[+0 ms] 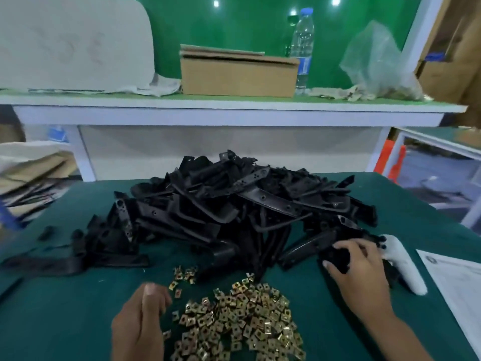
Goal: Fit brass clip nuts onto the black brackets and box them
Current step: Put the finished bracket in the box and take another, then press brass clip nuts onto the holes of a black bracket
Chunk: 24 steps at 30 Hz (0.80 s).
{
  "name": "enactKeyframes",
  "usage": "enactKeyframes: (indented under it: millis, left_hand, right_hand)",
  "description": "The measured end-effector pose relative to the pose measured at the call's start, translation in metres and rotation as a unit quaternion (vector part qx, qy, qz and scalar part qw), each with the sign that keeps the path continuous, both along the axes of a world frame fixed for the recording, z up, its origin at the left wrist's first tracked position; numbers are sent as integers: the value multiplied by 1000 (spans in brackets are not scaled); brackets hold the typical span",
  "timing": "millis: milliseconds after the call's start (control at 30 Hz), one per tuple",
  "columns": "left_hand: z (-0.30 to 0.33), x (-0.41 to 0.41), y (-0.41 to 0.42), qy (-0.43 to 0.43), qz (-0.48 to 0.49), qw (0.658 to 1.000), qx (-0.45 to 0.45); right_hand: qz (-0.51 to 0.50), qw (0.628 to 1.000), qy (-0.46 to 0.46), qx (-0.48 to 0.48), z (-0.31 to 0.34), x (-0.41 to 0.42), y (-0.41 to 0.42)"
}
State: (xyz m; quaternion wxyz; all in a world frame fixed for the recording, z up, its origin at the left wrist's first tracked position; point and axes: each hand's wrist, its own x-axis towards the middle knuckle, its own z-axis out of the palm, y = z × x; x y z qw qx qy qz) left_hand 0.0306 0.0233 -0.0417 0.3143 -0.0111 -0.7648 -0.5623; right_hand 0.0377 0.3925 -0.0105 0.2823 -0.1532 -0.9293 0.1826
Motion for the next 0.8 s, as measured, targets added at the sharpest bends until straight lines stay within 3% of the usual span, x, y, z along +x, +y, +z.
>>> enactKeyframes:
  millis: [233,467,600,733,800]
  left_hand:
    - [3,1,-1,-18,-22,999,16]
    - [13,7,1,-24,-35,999,20]
    - [17,10,1,-32,-45,998,21]
    - [20,11,2,-33,-49,998,23]
    - [22,12,3,-30,-50,998,19]
  right_hand:
    - [43,994,83,-53,7,-1,3]
    - [-10,970,227,-83,25,7,5]
    - [-41,924,375,-66,41,16,1]
    - [4,870,493,3,53,27,-4]
    - [24,850,520,-78,59,27,-14]
